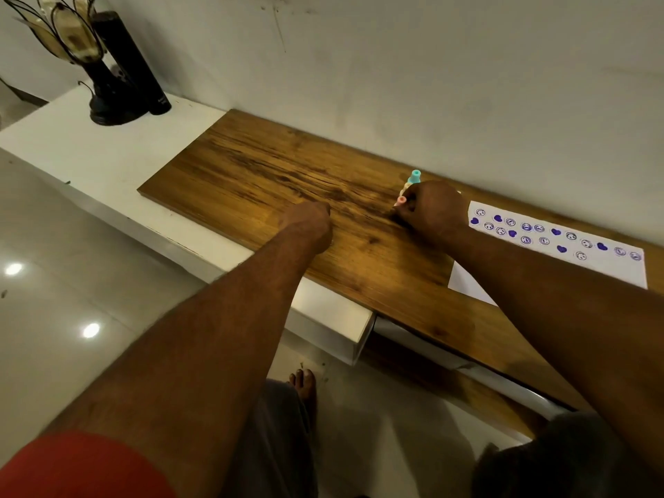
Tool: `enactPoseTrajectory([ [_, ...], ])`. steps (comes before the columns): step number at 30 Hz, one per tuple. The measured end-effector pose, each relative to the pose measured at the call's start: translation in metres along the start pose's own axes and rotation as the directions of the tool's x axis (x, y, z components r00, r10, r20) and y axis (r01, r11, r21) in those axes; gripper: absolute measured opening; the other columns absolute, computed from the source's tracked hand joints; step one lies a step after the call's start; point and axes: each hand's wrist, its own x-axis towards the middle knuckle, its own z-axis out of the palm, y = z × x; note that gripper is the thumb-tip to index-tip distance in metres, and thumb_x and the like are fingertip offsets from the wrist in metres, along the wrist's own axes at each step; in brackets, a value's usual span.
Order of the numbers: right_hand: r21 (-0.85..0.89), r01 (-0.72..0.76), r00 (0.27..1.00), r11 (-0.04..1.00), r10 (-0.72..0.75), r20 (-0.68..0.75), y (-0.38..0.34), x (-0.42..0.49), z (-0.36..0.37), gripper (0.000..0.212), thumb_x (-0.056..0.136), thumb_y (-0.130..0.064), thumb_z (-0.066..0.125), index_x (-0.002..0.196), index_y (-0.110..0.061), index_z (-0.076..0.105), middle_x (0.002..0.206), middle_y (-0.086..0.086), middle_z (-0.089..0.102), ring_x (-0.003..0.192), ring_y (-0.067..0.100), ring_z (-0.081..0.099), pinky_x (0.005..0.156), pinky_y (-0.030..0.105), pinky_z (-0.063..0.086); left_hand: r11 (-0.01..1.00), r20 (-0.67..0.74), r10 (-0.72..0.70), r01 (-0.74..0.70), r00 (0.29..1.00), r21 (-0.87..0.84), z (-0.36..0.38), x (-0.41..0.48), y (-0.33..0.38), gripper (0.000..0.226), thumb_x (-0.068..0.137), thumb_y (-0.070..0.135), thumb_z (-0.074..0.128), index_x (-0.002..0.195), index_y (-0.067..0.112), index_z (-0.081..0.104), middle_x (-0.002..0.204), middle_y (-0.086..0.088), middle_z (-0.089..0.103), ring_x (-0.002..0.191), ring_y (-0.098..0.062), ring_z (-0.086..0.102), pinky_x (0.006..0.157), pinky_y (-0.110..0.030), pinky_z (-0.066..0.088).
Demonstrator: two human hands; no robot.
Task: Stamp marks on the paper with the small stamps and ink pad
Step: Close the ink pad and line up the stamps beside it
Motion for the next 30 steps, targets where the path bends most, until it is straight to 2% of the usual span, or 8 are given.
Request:
enactPoseTrajectory([
  [4,0.011,-0.016,1.000,1.000,0.016,-0.019,-0.001,0.001,0.003,0.036,0.086,-0.055,0.073,0.102,-0.023,0.077,0.091,0.002,0.072,0.077,0.014,0.055,0.064,0.028,0.042,1.000,0.003,0.004,-0.004,1.000,-0.008,0.000,0.000,0.000,0.050,0.092,0.032,0.077,0.137,0.019,0.059,0.136,-0.010,0.061,0.123,-0.030,0.059,0.097,-0.042,0.050],
  [10,0.028,-0.046,0.999,0.999,0.047,-0.027,-0.004,-0.001,0.005,0.036,0.084,-0.056,0.071,0.098,-0.023,0.077,0.085,0.000,0.071,0.073,0.014,0.058,0.060,0.027,0.043,1.000,0.000,0.003,-0.003,1.000,0.007,0.000,0.000,0.000,0.051,0.093,0.033,0.076,0.138,0.019,0.058,0.136,-0.009,0.061,0.124,-0.030,0.059,0.097,-0.043,0.050],
  [14,0.028,-0.044,0.999,0.999,0.044,-0.006,-0.007,-0.003,0.004,0.036,0.084,-0.055,0.068,0.101,-0.024,0.077,0.086,-0.001,0.071,0.077,0.015,0.061,0.062,0.028,0.050,1.000,0.003,-0.005,0.005,1.000,-0.003,-0.001,-0.002,0.000,0.051,0.094,0.032,0.076,0.140,0.019,0.058,0.138,-0.010,0.060,0.125,-0.030,0.059,0.098,-0.044,0.050],
  [18,0.042,-0.030,1.000,0.999,0.030,-0.004,-0.009,-0.004,-0.001,0.041,0.081,-0.062,0.071,0.102,-0.026,0.076,0.089,-0.003,0.072,0.080,0.013,0.058,0.059,0.025,0.040,1.000,0.013,-0.003,0.003,1.000,-0.006,-0.002,-0.004,0.001,0.053,0.094,0.032,0.076,0.141,0.019,0.057,0.138,-0.010,0.060,0.126,-0.030,0.058,0.098,-0.044,0.050],
  [23,0.085,0.023,0.986,0.996,-0.009,-0.164,-0.001,-0.009,-0.022,0.052,0.079,-0.071,0.066,0.106,-0.028,0.074,0.093,-0.005,0.072,0.087,0.018,0.066,0.070,0.030,0.048,1.000,0.019,-0.010,0.010,1.000,-0.002,-0.003,-0.004,0.001,0.055,0.094,0.033,0.076,0.142,0.020,0.055,0.139,-0.010,0.059,0.126,-0.031,0.058,0.101,-0.045,0.051],
  [26,0.074,0.027,0.988,0.997,-0.015,-0.153,0.021,-0.010,-0.032,0.068,0.076,-0.076,0.067,0.123,-0.026,0.066,0.109,-0.002,0.069,0.101,0.021,0.064,0.082,0.037,0.051,1.000,0.006,-0.004,0.004,1.000,0.004,-0.003,-0.004,0.002,0.051,0.094,0.032,0.075,0.140,0.020,0.057,0.137,-0.010,0.060,0.124,-0.030,0.059,0.098,-0.044,0.051],
  [28,-0.026,-0.021,1.000,0.999,0.020,-0.015,0.037,-0.009,-0.036,0.090,0.071,-0.079,0.070,0.140,-0.024,0.055,0.135,0.004,0.061,0.123,0.028,0.056,0.099,0.049,0.045,1.000,0.007,-0.002,0.002,1.000,0.003,-0.003,-0.004,0.002,0.048,0.095,0.031,0.074,0.139,0.019,0.058,0.137,-0.010,0.061,0.124,-0.030,0.059,0.099,-0.044,0.051],
  [30,-0.092,-0.051,0.992,0.994,0.061,0.111,0.045,-0.008,-0.035,0.109,0.065,-0.086,0.069,0.151,-0.025,0.042,0.153,0.007,0.048,0.137,0.033,0.046,0.109,0.058,0.036,1.000,0.011,-0.001,0.001,1.000,0.009,-0.004,-0.003,0.001,0.049,0.095,0.030,0.074,0.140,0.018,0.058,0.138,-0.010,0.061,0.126,-0.030,0.059,0.100,-0.043,0.051],
])
